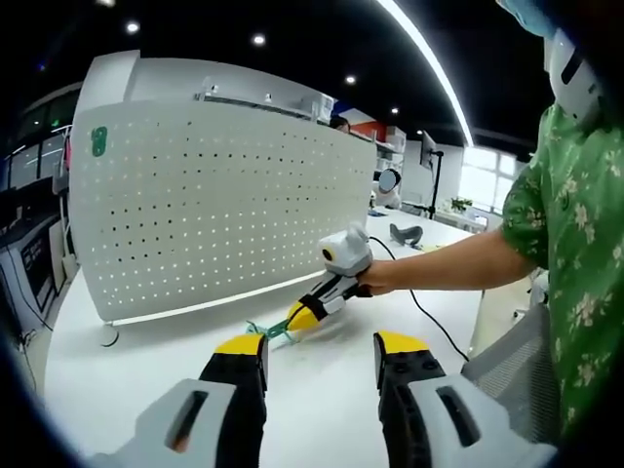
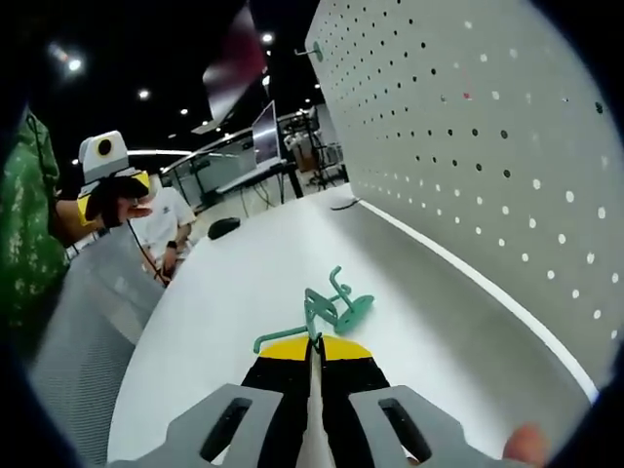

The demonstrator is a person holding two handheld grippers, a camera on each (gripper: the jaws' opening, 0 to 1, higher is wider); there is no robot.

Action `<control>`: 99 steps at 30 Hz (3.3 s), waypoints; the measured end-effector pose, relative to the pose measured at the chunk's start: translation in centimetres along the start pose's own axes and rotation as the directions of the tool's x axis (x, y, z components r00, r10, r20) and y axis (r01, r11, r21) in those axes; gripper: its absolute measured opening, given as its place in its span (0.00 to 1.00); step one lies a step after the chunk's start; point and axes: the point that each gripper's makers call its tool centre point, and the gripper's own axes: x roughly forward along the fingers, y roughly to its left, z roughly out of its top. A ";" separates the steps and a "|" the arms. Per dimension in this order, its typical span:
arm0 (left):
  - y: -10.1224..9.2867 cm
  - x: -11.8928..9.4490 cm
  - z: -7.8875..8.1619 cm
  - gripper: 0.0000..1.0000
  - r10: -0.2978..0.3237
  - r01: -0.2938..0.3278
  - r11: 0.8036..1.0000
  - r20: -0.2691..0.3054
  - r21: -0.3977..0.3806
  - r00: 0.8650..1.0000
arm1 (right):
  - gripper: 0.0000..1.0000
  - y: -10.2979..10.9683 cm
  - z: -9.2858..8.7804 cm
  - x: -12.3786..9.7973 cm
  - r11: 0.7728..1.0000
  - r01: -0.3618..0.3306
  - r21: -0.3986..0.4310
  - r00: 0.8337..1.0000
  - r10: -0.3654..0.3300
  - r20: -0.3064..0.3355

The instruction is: Insert the hook assembly into the mounting plate slot until the hook locks in place.

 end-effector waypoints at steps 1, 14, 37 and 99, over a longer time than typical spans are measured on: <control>-0.1 0.0 0.2 0.45 -0.004 0.004 1.000 0.006 0.003 1.000 | 0.01 0.3 0.2 -0.1 1.000 0.001 -0.002 1.000 -0.001 -0.002; -1.9 -1.1 1.6 0.44 -0.056 0.051 0.994 0.044 0.091 0.997 | 0.01 3.8 3.4 -2.1 0.999 0.042 -0.012 0.999 -0.042 0.018; -4.3 -1.8 1.7 0.39 -0.095 0.081 0.869 0.003 0.489 0.996 | 0.01 10.3 7.0 -4.2 0.989 0.150 0.012 0.988 -0.150 0.040; -3.8 0.2 1.2 0.04 -0.197 0.161 0.878 0.032 0.451 0.980 | 0.00 15.1 8.2 -3.4 0.975 0.108 0.196 0.994 -0.109 -0.006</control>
